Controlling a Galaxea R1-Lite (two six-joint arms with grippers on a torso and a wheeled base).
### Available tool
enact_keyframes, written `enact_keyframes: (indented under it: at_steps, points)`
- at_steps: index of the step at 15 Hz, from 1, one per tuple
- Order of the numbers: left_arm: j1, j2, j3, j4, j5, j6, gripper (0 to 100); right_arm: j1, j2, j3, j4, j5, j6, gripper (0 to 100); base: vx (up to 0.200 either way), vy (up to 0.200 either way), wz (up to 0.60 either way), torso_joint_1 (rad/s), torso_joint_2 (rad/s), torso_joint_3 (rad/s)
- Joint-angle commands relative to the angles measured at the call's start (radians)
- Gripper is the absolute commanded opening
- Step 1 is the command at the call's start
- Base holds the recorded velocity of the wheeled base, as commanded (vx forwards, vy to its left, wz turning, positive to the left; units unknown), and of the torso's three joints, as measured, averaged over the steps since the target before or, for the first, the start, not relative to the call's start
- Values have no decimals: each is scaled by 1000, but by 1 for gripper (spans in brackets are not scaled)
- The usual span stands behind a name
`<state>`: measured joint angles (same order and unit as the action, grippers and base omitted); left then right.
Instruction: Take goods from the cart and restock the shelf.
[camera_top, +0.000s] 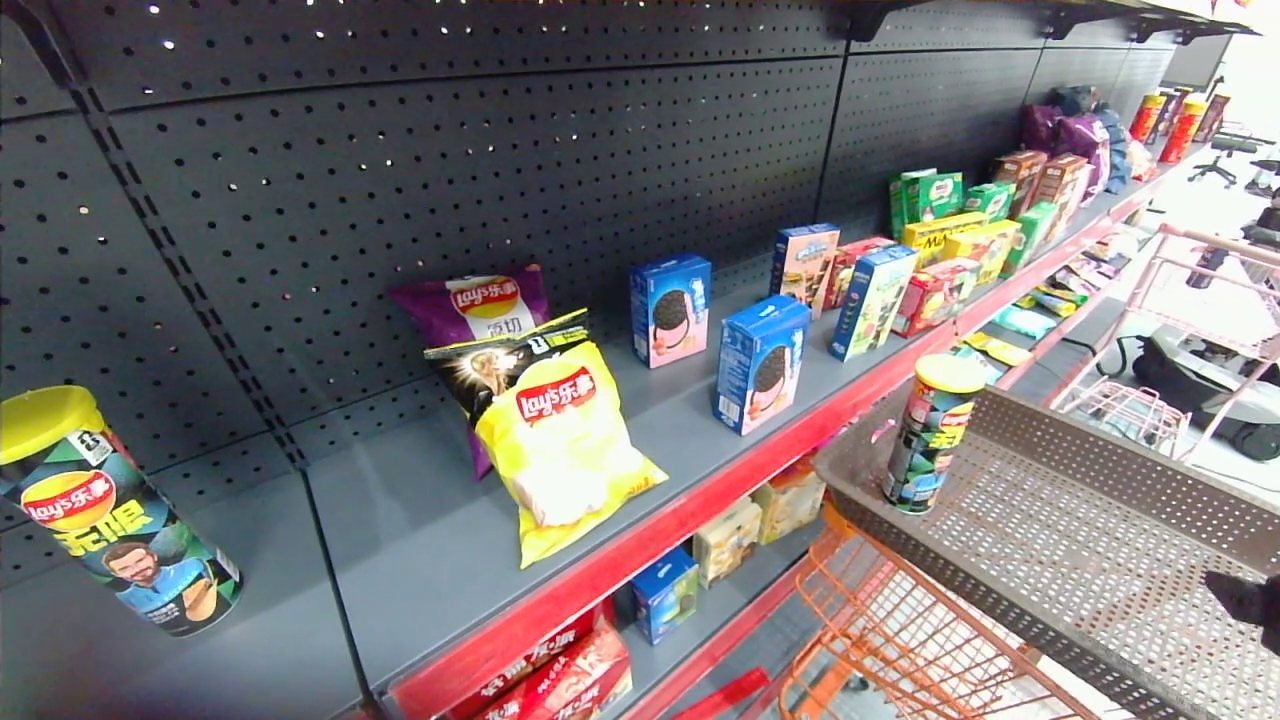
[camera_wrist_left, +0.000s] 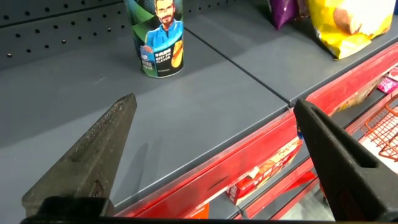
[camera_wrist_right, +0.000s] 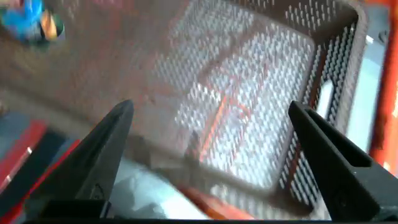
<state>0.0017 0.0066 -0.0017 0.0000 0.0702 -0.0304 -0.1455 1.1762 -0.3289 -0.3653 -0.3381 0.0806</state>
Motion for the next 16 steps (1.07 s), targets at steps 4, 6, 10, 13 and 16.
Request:
enact_keyframes:
  at_steps: [4, 6, 10, 13, 16]
  points:
    - [0, 0, 0, 0, 0, 0, 100, -46, 352, -61, -365, 300, -75, 100, 0, 0, 0, 0, 0, 0]
    - [0, 0, 0, 0, 0, 0, 100, -51, 416, -108, -452, 502, -93, 100, 0, 0, 0, 0, 0, 0]
    - [0, 0, 0, 0, 0, 0, 100, -97, 473, -124, -481, 760, -315, 100, 0, 0, 0, 0, 0, 0]
    - [0, 0, 0, 0, 0, 0, 100, -123, 566, -117, -615, 855, -325, 100, 0, 0, 0, 0, 0, 0]
    - [0, 0, 0, 0, 0, 0, 100, -118, 651, -127, -730, 872, -325, 100, 0, 0, 0, 0, 0, 0]
